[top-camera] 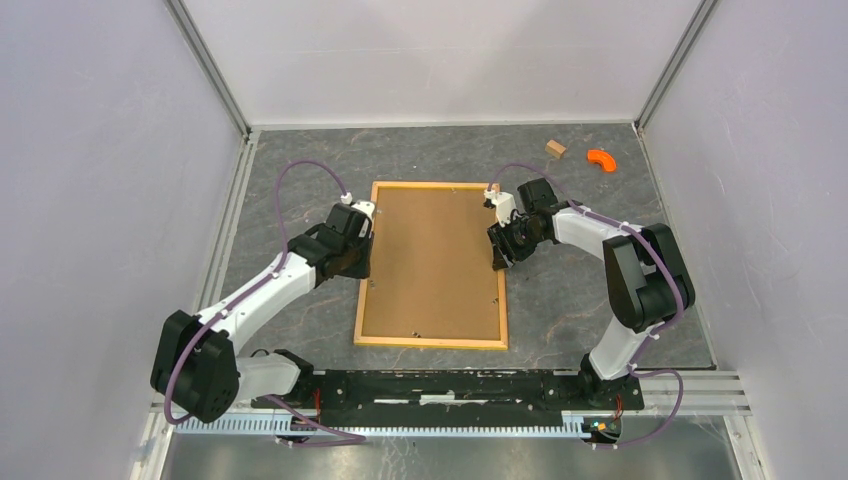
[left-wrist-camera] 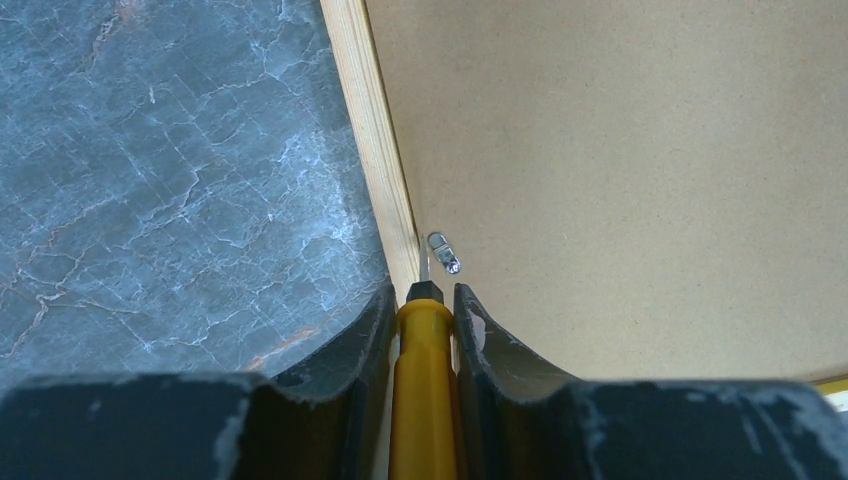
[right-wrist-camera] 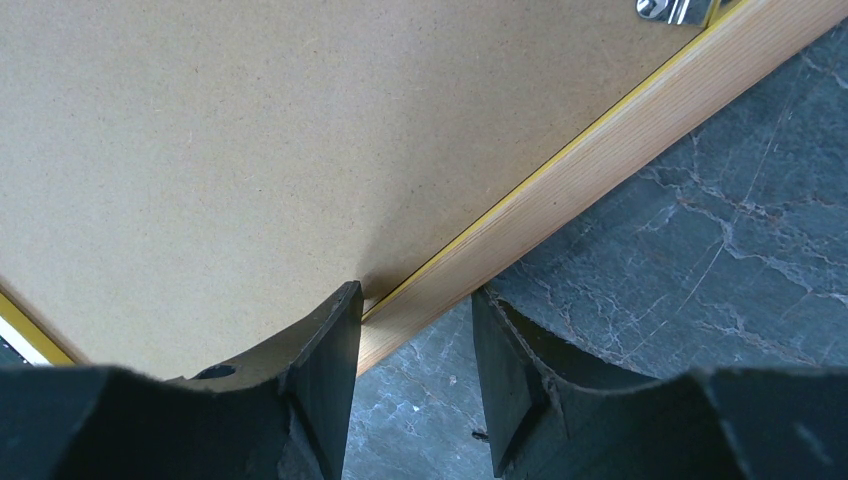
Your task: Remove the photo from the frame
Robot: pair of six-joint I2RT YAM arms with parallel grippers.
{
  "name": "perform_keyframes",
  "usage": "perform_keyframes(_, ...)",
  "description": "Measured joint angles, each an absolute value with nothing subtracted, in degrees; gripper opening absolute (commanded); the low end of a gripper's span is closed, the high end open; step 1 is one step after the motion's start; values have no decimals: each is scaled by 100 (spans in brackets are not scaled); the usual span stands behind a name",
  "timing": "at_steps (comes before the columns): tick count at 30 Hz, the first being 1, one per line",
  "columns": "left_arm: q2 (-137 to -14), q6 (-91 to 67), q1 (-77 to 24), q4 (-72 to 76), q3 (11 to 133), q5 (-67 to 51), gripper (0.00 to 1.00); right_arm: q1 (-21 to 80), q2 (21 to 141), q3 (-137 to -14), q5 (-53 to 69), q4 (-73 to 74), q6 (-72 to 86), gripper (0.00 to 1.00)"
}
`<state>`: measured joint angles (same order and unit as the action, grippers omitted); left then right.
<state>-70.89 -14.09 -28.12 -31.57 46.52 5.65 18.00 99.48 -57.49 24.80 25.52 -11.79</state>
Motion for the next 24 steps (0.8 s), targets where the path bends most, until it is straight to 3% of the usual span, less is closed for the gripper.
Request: perform_keyframes(24, -7157, -1455, -3092, -3068, 4556, 589, 2, 1800, 9948, -5741, 2495, 2532, -1177, 50)
